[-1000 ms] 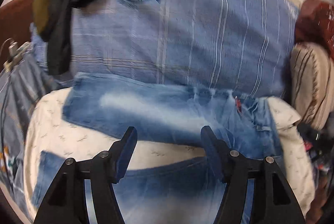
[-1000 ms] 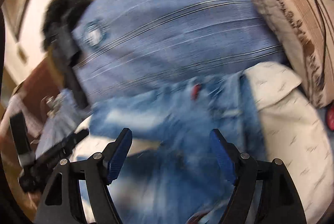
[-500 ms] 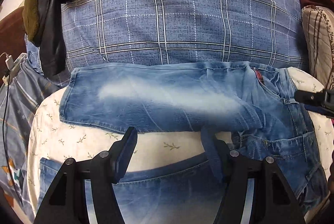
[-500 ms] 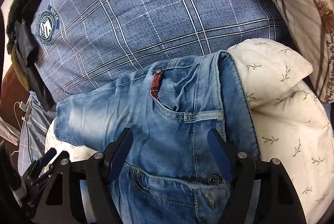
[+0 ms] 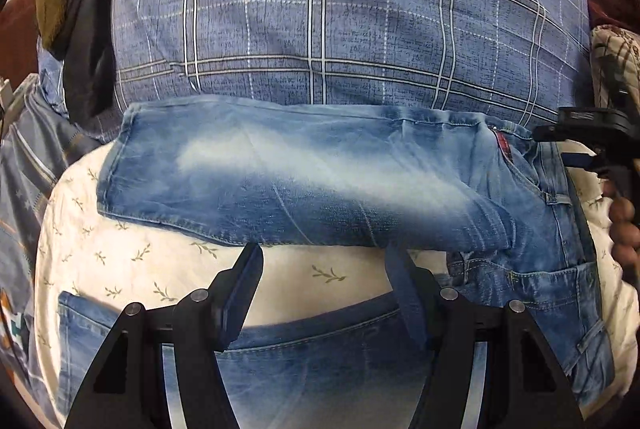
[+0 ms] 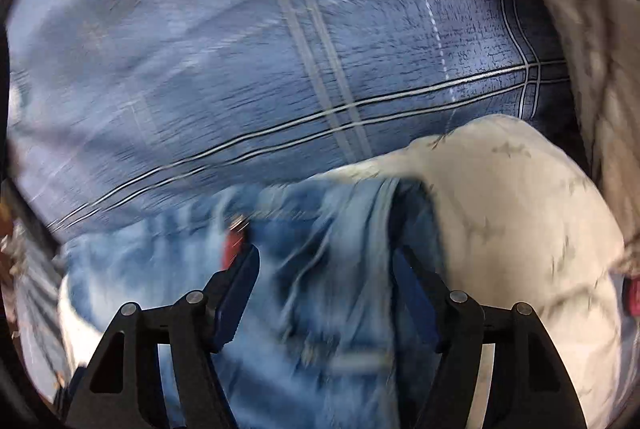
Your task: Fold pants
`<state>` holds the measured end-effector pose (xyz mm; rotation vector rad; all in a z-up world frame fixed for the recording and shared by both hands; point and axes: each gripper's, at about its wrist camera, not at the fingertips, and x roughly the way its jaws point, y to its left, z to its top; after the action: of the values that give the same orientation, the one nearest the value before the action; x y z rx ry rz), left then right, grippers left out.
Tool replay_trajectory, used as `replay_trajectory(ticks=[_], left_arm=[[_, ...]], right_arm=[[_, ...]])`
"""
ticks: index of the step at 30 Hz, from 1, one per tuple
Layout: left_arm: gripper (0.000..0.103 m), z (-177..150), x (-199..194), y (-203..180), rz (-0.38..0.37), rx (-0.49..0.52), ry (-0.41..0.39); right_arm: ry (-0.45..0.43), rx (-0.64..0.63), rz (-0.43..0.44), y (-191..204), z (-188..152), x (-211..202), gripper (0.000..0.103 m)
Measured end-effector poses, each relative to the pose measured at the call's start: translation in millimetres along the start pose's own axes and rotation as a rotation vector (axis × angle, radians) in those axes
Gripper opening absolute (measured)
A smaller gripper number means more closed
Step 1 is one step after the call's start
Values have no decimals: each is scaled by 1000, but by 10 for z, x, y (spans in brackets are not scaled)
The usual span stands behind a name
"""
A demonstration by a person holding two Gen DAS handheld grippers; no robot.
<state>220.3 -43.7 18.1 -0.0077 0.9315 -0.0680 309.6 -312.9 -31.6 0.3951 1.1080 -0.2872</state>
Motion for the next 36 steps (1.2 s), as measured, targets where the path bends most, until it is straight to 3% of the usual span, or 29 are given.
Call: replay_trajectory(ticks=[1, 2, 3, 4, 5, 7, 10, 15, 20, 26, 28, 29, 30, 31, 33, 36], left_arm=[[63, 9, 7, 5, 2, 0, 2], [63, 21, 11, 6, 0, 0, 1], [63, 29, 10, 7, 1, 2, 0], [63, 36, 4, 10, -4, 2, -2], [63, 37, 0, 10, -11, 1, -3], [63, 43, -27, 23, -31, -12, -6], [63, 41, -87, 113, -139, -79, -2], [64, 13, -199, 329, -314, -192, 5], [66, 126, -176, 368, -304, -212, 44], [66, 537, 279, 176, -308, -289, 170], [67, 667, 395, 161, -288, -332, 172], [65, 748, 507, 134, -212, -340, 177], [32, 793, 610, 116, -151, -342, 180], [9, 812, 715, 109, -100, -332, 217], [3, 777, 770, 184, -110, -384, 262], [3, 661, 370, 286, -173, -423, 146]], right_arm=[[8, 9, -18, -20, 34, 77, 69], [18, 11, -26, -34, 57, 153, 57], [21, 23, -14, -63, 54, 194, 27], [23, 35, 23, -80, 36, 176, 22], [8, 50, 50, -97, -8, 73, 9], [-77, 47, 112, -93, -139, -296, 9], [-191, 6, 247, -43, -591, -972, 9], [-278, -45, 337, -51, -1475, -1313, 9], [-182, -8, 408, -156, -1733, -1171, 9], [-147, 11, 418, -323, -1730, -1071, 9], [-114, 31, 416, -377, -1726, -977, 9], [-96, 45, 438, -409, -1713, -942, 9], [-83, 53, 451, -431, -1700, -917, 9], [-73, 62, 452, -467, -1684, -903, 9], [-71, 75, 450, -565, -1655, -896, 5], [-66, 117, 506, -706, -1601, -909, 5]])
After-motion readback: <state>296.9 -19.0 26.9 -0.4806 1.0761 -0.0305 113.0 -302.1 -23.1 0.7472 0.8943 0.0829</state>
